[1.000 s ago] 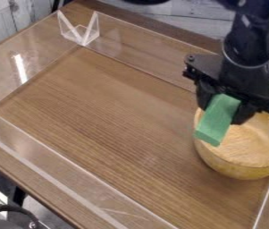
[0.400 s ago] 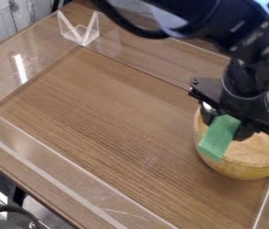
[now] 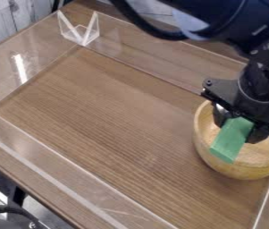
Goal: Put the green block in the brown bowl
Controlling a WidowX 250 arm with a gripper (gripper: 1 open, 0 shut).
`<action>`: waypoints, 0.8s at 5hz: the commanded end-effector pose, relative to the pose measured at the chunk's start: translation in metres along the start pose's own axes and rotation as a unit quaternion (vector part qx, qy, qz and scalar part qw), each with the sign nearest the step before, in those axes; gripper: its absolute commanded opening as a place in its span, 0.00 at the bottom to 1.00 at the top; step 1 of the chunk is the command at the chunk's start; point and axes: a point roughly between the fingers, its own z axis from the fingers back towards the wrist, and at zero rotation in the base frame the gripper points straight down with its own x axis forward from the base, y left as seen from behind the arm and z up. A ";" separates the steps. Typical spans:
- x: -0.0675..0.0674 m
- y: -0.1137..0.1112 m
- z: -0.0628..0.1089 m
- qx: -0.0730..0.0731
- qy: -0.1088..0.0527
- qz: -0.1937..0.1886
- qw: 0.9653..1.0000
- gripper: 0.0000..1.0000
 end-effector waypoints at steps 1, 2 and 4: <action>0.006 0.002 0.017 -0.016 -0.031 0.009 0.999 0.00; 0.002 0.001 0.018 -0.021 -0.037 0.008 0.999 0.00; -0.001 -0.015 0.002 -0.007 -0.047 0.044 0.998 0.00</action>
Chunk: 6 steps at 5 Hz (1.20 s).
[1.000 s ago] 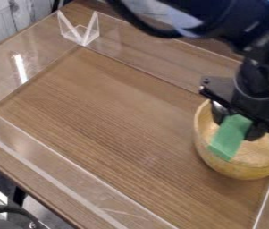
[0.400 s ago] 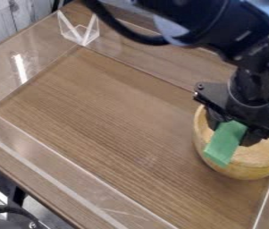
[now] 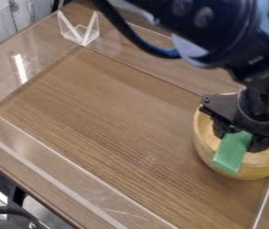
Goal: Put the green block in the brown bowl
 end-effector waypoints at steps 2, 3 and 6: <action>0.010 -0.009 0.011 0.015 -0.028 0.065 0.997 0.00; 0.007 -0.008 0.019 0.010 -0.034 0.070 0.997 0.00; 0.021 -0.006 0.041 -0.027 -0.055 0.032 0.998 0.00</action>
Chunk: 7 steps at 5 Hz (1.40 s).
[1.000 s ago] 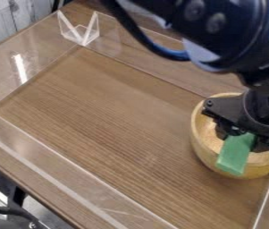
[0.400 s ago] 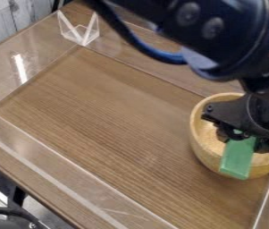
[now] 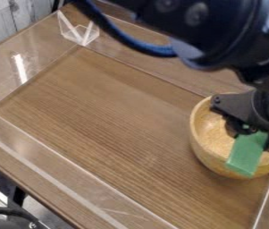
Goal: Put the green block in the brown bowl
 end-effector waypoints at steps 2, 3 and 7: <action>-0.002 0.011 0.008 -0.011 -0.042 0.020 0.999 0.00; -0.001 0.004 -0.006 -0.015 -0.045 0.012 0.999 0.00; -0.011 0.001 -0.039 -0.069 -0.049 -0.070 0.994 0.00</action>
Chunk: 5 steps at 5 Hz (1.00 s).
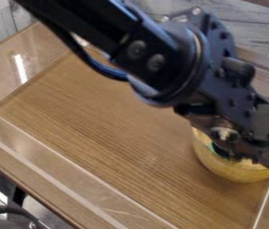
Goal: Put the green block in the brown bowl
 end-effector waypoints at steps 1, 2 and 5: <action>0.013 -0.018 0.007 -0.016 -0.018 -0.005 1.000 0.00; 0.012 -0.029 0.007 -0.024 -0.017 -0.015 0.999 0.00; 0.007 -0.013 0.008 -0.021 -0.016 -0.008 1.000 0.00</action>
